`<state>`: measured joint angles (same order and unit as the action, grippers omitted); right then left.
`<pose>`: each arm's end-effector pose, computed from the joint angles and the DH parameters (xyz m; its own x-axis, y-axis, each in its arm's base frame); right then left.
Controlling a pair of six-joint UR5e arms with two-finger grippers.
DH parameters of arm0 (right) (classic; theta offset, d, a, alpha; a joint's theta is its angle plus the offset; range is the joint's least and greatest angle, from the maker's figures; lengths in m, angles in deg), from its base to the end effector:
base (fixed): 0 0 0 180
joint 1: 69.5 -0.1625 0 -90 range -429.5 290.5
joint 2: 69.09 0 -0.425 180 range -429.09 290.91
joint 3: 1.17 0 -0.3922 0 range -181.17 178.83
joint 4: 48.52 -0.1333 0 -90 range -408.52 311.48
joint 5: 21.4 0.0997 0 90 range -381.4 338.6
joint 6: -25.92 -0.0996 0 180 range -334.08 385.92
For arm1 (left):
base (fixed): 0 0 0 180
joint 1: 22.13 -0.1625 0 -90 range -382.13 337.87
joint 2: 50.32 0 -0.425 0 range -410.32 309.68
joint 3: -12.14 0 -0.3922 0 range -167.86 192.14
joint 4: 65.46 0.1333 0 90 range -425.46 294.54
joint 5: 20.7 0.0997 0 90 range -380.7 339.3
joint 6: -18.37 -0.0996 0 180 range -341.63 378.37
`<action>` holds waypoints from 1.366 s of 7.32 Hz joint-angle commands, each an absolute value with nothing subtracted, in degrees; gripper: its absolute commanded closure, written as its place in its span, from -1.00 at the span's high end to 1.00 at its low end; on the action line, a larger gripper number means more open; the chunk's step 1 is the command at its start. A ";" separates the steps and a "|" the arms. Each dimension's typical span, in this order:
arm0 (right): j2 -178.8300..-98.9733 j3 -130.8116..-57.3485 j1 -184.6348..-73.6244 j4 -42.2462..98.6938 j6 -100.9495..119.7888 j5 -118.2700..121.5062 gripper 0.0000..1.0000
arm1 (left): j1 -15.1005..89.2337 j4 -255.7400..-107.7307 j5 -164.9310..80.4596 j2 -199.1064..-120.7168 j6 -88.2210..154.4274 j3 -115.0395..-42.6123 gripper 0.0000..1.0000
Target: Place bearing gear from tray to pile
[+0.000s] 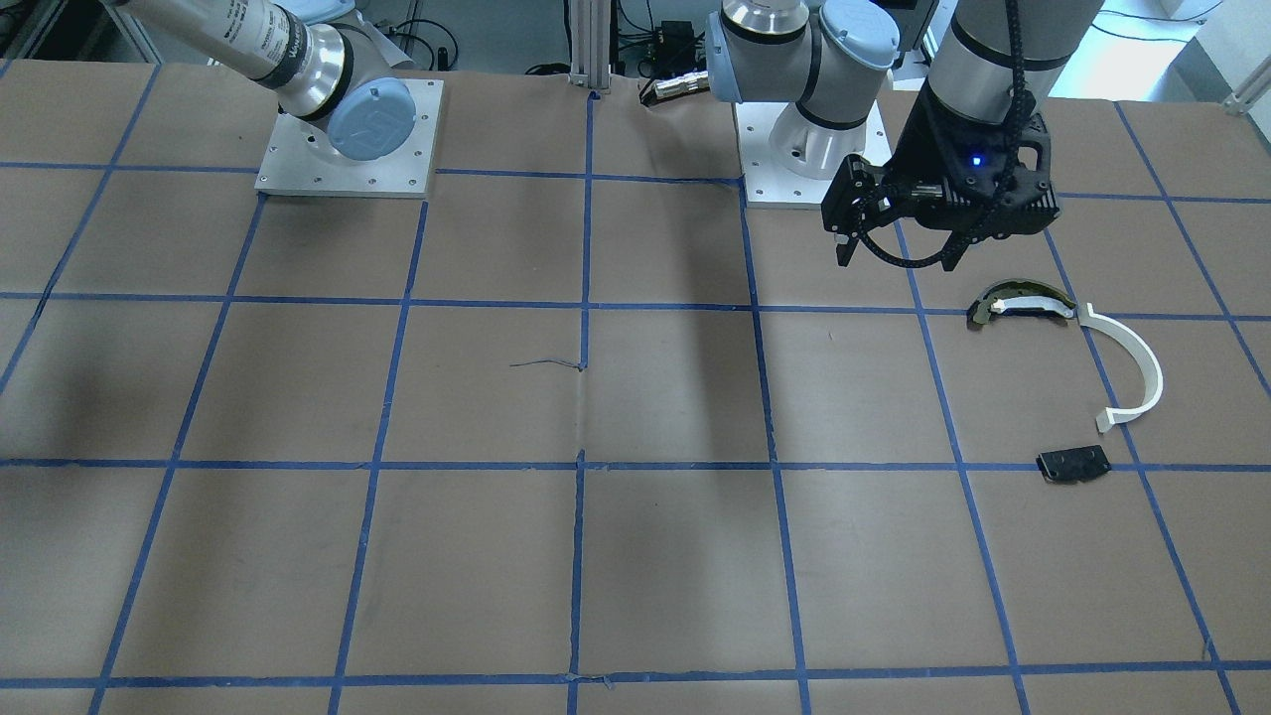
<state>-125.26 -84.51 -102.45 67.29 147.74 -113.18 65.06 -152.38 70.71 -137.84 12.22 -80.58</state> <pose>-0.5022 -0.4807 0.2346 -0.4259 -0.9040 -0.0365 -0.9048 0.4256 0.0139 -0.1072 -0.4842 0.4910 -0.9979 0.0569 -0.0297 0.0583 0.9972 -0.0466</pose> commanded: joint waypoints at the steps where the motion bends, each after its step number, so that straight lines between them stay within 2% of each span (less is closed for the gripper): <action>1: -132.17 -84.58 -106.82 61.28 139.96 -112.63 -0.71 | 65.06 -152.38 70.70 -137.77 12.22 -80.58 1.00; 4: -141.84 -84.67 -120.85 48.47 115.85 -112.73 -0.70 | 65.06 -152.38 70.00 -137.77 12.31 -80.58 1.00; 8: -143.36 -84.67 -150.38 45.25 70.14 -112.46 -0.71 | 65.06 -152.47 70.79 -137.77 11.96 -80.67 1.00; 10: -141.27 -84.84 -163.04 46.39 48.72 -111.33 -0.71 | 65.06 -152.29 70.53 -137.77 11.96 -80.67 1.00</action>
